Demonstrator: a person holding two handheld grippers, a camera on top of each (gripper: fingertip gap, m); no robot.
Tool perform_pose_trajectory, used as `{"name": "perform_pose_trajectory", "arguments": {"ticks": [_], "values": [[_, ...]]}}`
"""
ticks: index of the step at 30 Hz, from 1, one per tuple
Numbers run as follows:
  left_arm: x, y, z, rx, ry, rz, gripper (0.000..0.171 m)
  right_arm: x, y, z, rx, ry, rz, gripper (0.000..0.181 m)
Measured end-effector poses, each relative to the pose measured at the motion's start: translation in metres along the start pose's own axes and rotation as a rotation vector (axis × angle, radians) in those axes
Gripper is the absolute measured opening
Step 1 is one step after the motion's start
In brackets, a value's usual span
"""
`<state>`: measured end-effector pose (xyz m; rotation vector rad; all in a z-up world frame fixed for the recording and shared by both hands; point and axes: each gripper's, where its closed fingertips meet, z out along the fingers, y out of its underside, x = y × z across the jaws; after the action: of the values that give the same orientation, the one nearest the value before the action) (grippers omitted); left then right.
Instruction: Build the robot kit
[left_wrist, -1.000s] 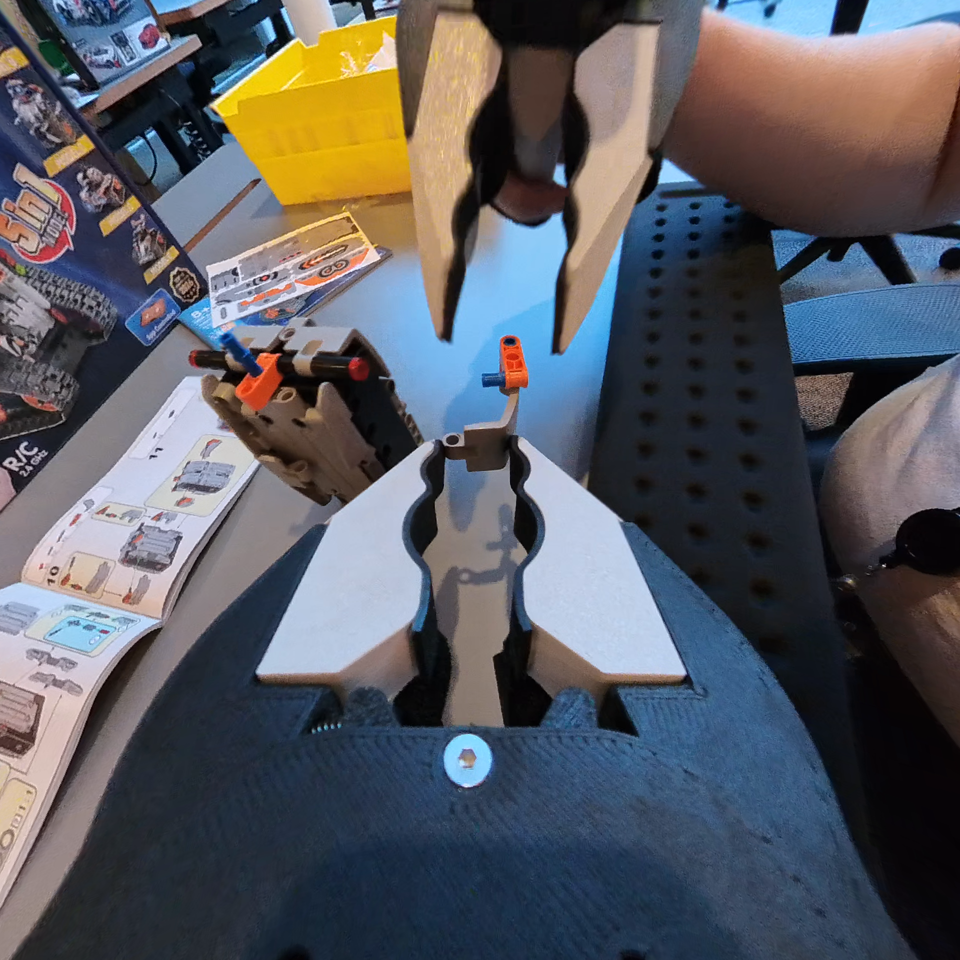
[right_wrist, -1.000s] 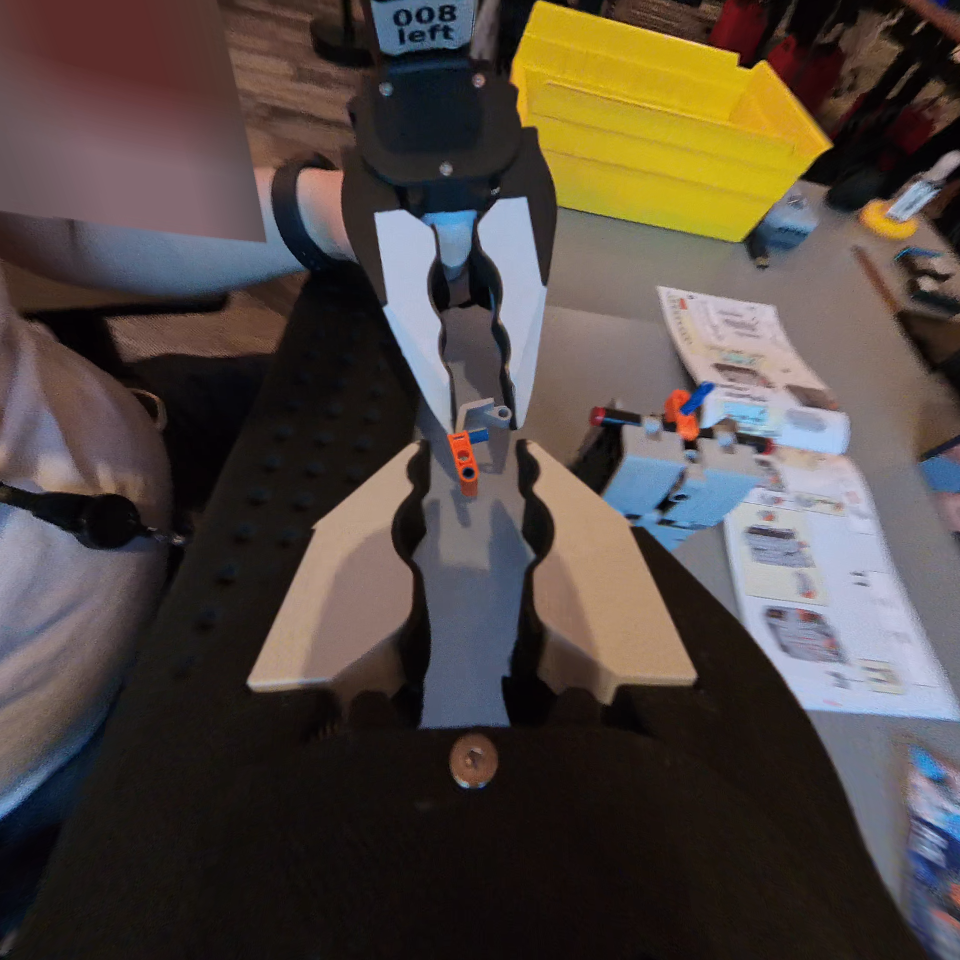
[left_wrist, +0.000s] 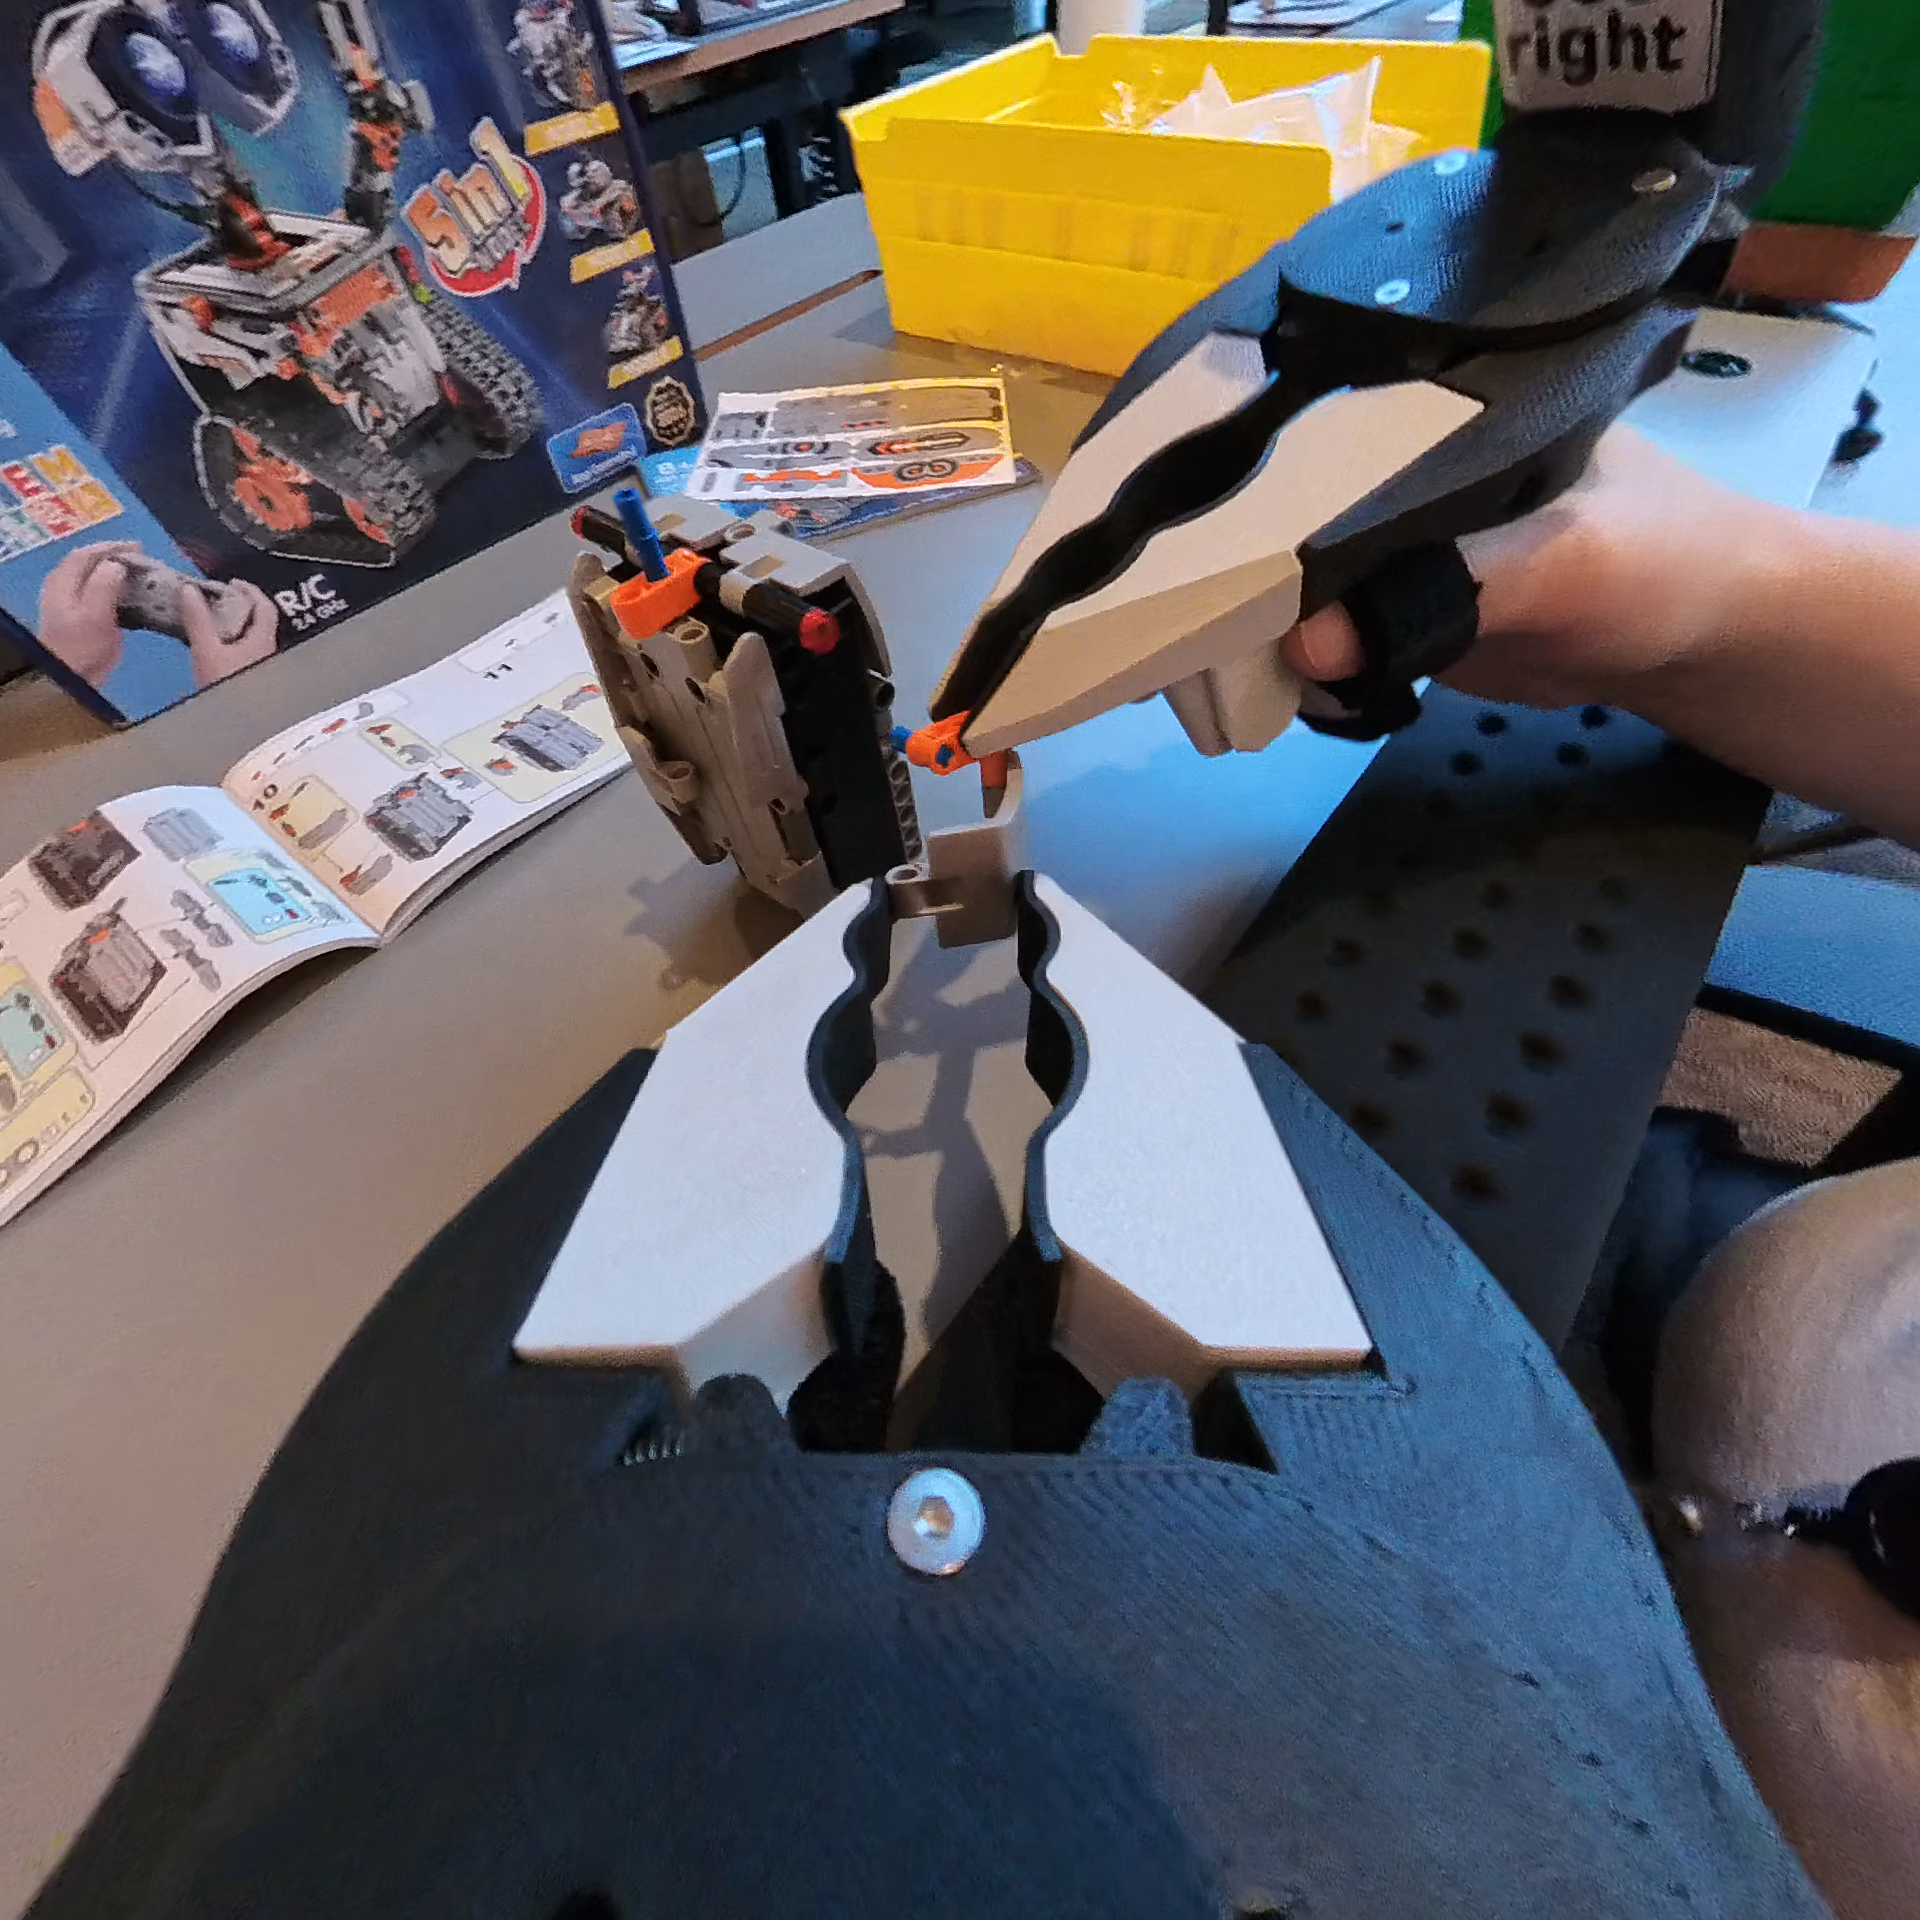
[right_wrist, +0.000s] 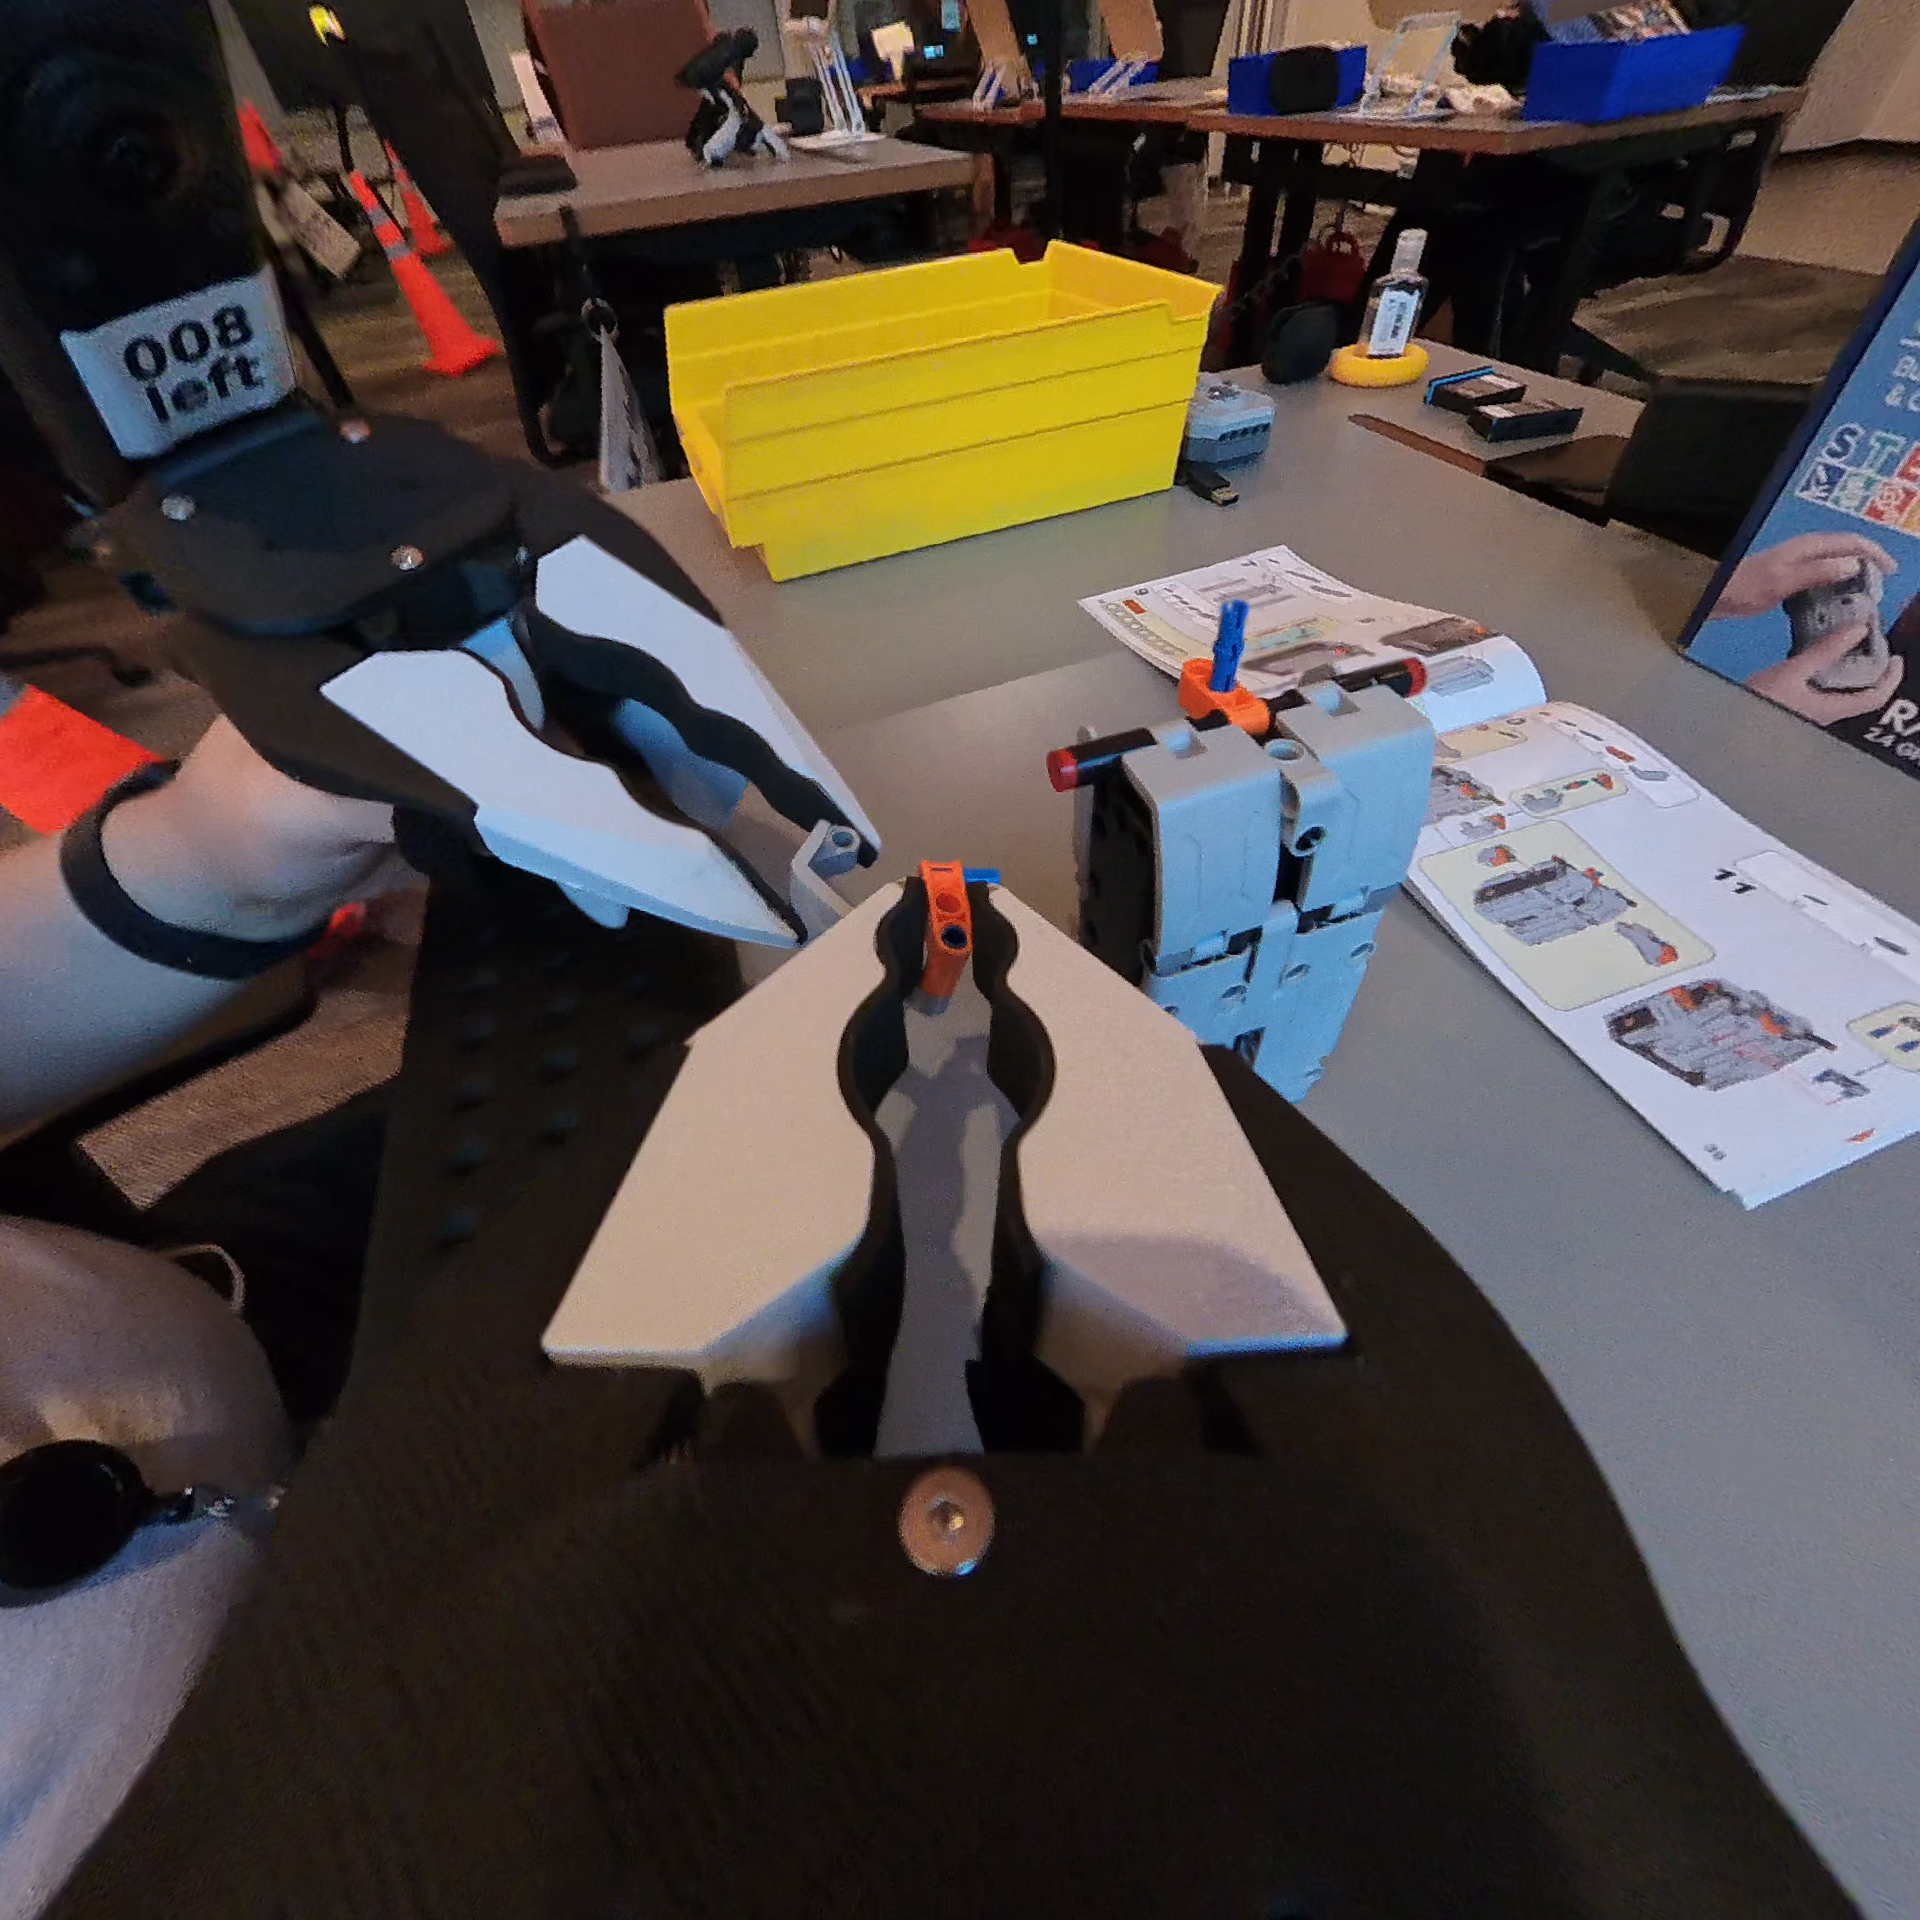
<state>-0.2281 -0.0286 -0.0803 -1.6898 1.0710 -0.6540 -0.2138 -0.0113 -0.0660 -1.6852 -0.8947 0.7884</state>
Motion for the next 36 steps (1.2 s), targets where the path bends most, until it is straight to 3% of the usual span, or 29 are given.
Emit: {"name": "perform_pose_trajectory", "arguments": {"ticks": [5, 7, 11, 19, 21, 25, 26, 30, 33, 36], "values": [[0.015, -0.008, -0.007, 0.064, 0.028, -0.095, 0.023, -0.010, -0.004, -0.009, 0.049, -0.126, 0.040, 0.020], [0.015, -0.008, -0.010, 0.069, 0.017, -0.092, 0.023, -0.015, -0.004, -0.012, 0.031, -0.178, 0.065, 0.014], [0.012, -0.009, -0.013, 0.071, -0.034, -0.066, 0.023, -0.016, -0.007, -0.010, 0.029, -0.157, 0.056, 0.007], [0.017, -0.006, -0.011, 0.087, -0.264, -0.106, 0.021, -0.007, -0.003, -0.002, 0.045, -0.008, 0.077, 0.007], [0.033, -0.004, -0.006, 0.077, -0.189, -0.116, 0.023, -0.006, -0.001, -0.007, 0.034, -0.060, 0.088, 0.007], [0.056, -0.017, -0.022, 0.140, 0.050, -0.146, 0.056, 0.006, 0.003, -0.015, 0.019, -0.193, 0.081, 0.007], [0.053, -0.021, -0.030, 0.158, 0.109, -0.137, 0.050, 0.005, 0.001, -0.016, 0.032, -0.245, 0.078, 0.007], [-0.013, -0.035, -0.039, 0.246, 0.119, -0.054, 0.037, 0.005, 0.012, -0.007, 0.007, -0.243, -0.042, 0.007], [-0.042, -0.014, -0.012, 0.123, 0.191, 0.063, 0.047, 0.006, 0.022, 0.003, -0.030, -0.200, -0.127, 0.007], [-0.037, -0.002, 0.012, 0.051, 0.324, 0.110, 0.050, 0.012, 0.025, 0.009, -0.052, -0.153, -0.181, 0.007]]}}
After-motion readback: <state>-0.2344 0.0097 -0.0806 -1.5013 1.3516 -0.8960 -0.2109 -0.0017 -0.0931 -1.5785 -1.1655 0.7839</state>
